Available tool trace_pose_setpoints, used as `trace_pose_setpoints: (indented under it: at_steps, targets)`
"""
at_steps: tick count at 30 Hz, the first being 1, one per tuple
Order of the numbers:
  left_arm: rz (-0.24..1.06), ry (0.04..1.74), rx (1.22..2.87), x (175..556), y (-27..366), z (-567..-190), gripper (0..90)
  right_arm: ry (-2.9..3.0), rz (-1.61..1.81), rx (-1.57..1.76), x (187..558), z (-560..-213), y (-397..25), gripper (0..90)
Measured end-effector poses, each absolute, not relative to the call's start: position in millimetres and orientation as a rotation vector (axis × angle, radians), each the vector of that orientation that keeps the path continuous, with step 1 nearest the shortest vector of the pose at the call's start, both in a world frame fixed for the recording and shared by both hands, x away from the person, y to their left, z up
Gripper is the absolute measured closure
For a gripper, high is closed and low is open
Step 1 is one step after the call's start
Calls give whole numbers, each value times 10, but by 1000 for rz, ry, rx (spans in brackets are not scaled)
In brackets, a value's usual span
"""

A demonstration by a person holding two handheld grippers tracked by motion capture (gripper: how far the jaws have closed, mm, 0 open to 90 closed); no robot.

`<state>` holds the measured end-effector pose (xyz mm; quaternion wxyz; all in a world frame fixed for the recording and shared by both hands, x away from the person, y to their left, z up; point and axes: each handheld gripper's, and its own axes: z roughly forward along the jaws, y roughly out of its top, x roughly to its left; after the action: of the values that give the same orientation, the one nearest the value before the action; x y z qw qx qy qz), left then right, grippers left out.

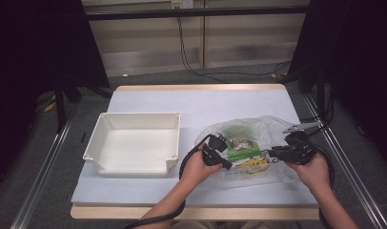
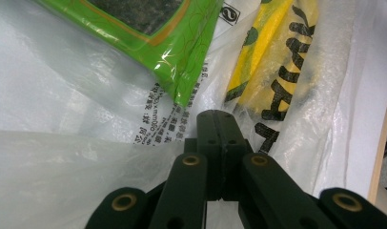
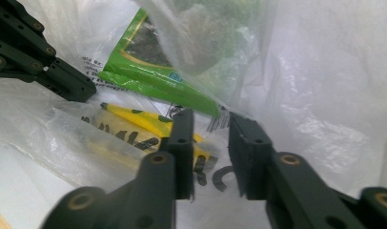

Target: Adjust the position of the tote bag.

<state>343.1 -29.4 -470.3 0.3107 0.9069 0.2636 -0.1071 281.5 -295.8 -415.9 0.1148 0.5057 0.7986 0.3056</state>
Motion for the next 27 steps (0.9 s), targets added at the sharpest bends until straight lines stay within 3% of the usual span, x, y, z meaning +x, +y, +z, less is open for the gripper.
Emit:
trace_pose_setpoints:
  at_steps: [4, 14, 27]
  targets:
    - [-284, 698, 2392, 3431, -296, -4703, 900, 2355, 940, 1480, 2829, -4130, -2992, 900]
    - [-290, 708, 2375, 3436, -290, -4717, 900, 2345, 987, 1447, 2769, -4011, -2912, 900]
    - [-321, 681, 2384, 3431, -283, -4628, 900, 2415, 983, 1440, 2822, -4099, -2782, 900]
